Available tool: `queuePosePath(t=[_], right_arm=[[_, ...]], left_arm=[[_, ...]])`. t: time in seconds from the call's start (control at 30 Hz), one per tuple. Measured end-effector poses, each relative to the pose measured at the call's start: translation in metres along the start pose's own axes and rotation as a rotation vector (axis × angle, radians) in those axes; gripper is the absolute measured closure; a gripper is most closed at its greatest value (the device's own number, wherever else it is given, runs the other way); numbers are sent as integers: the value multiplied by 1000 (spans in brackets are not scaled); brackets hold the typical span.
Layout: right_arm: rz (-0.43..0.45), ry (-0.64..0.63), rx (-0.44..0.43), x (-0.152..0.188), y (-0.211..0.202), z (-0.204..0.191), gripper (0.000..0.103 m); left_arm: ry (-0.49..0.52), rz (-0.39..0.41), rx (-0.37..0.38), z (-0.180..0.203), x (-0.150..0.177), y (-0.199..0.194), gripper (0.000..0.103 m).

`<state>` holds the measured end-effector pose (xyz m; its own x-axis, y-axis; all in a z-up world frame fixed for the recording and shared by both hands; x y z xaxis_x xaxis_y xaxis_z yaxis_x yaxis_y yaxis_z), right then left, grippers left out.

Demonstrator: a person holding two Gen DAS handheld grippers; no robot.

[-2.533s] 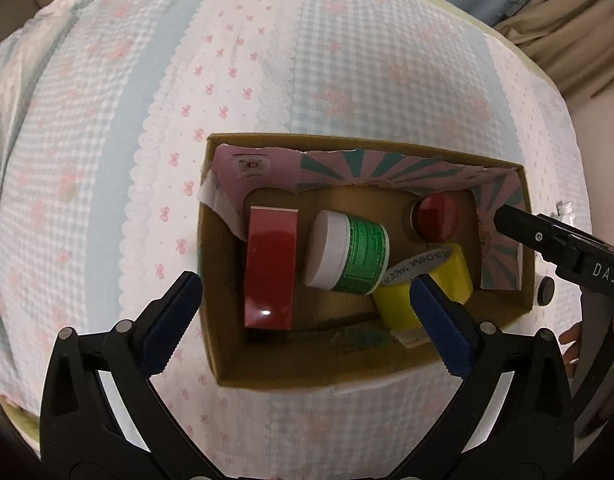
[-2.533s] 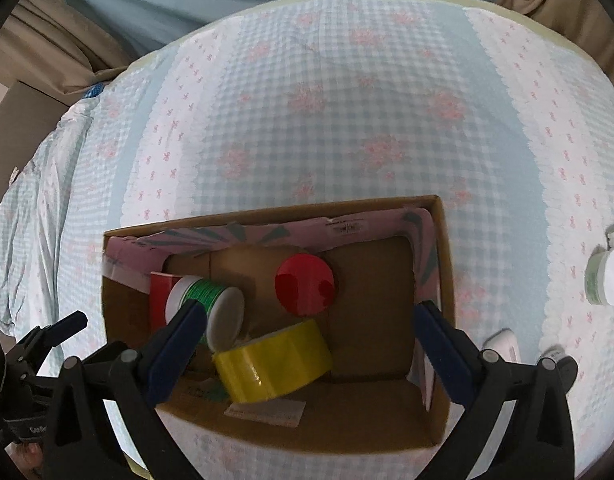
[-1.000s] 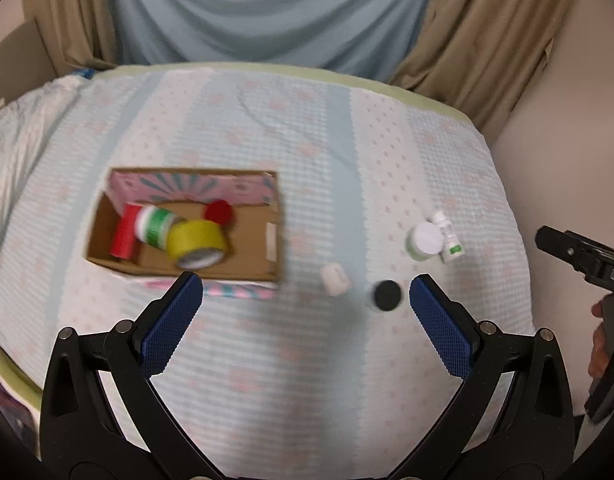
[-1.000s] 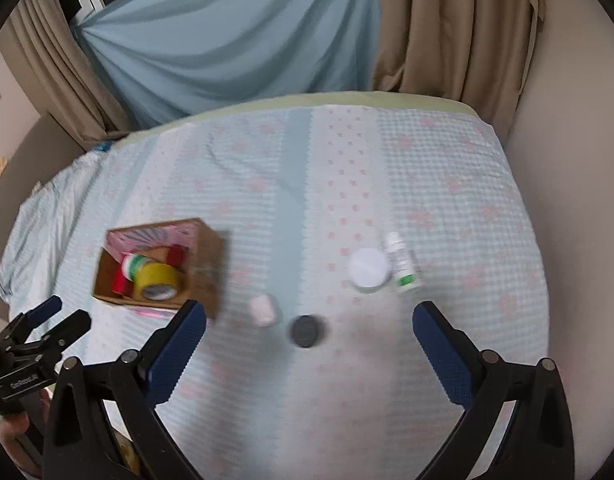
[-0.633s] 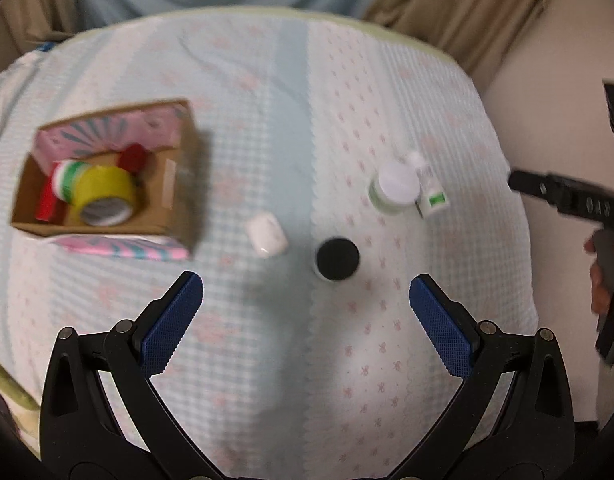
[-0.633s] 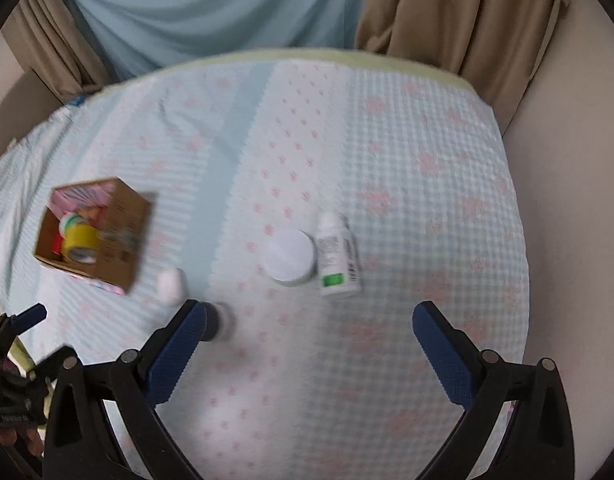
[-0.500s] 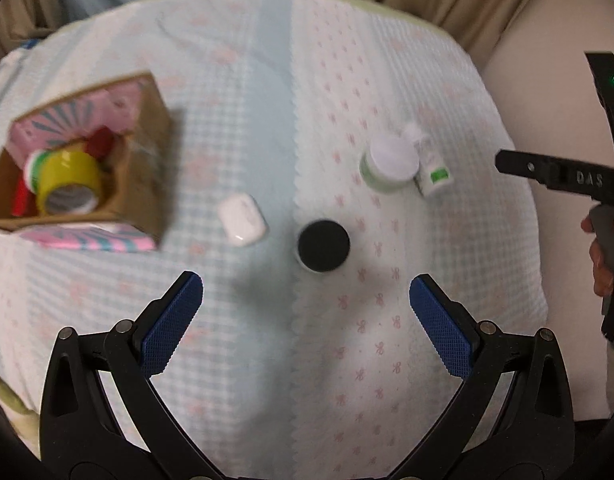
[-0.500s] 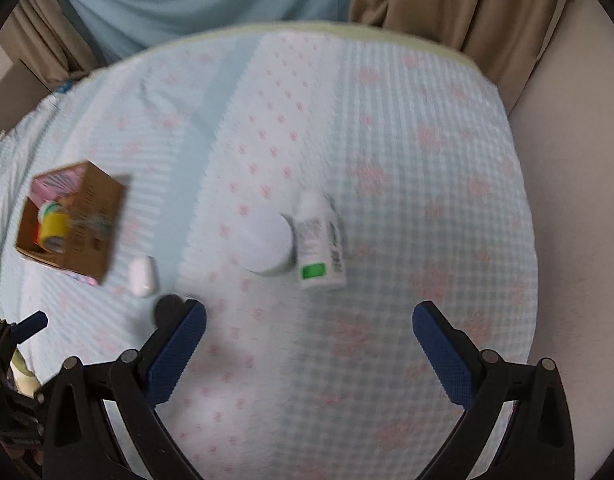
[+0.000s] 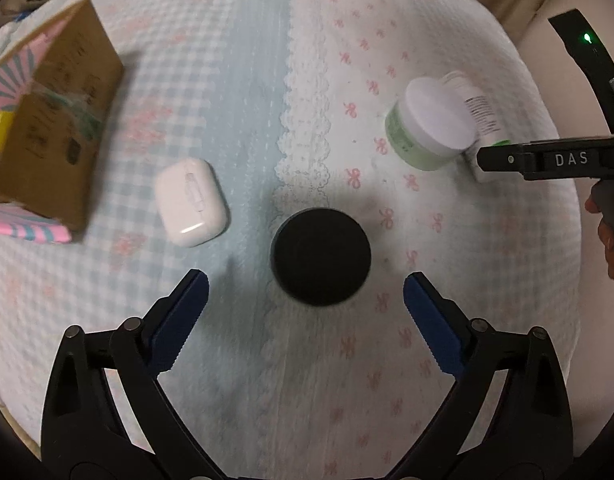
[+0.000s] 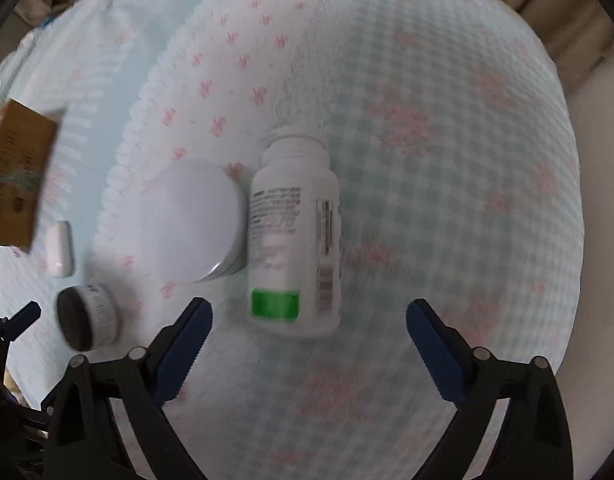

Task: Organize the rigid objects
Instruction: 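Grasp the black-lidded jar with the left tool while the right tool grasps the pill bottle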

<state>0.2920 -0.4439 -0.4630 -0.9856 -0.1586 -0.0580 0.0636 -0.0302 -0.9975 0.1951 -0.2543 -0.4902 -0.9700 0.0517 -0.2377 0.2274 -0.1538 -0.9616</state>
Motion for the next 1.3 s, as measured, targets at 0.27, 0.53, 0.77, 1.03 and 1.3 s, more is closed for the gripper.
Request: queuePosePath(t=[0.27, 0.53, 0.77, 1.03, 1.3], right_arm=[[-62, -30, 13, -18, 27, 1, 29], [-69, -99, 21, -25, 29, -16, 57], [-64, -70, 4, -30, 29, -19, 57], [-42, 66, -71, -31, 22, 2, 57], [28, 193, -118, -19, -13, 25, 57]], left_arm=[[8, -33, 4, 6, -5, 32, 26], [9, -27, 13, 7, -7, 40, 48], [2, -28, 46, 7, -12, 39, 49], [11, -1, 57, 5, -18, 26, 49], [23, 50, 86, 6, -23, -10, 49]])
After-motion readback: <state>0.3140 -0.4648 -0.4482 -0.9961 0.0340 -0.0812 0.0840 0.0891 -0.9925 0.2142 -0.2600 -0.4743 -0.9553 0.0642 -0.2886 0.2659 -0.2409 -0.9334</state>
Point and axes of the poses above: each gripper's, at about its wrist camera, not at the fingertips, and y roughly the way its jaws point, z to its right, x to its underside, the point moved 5 cm from there along y, roughly the way its jaws point, and after that the axes turned 5 degrees about y, right-handed, at the moved point
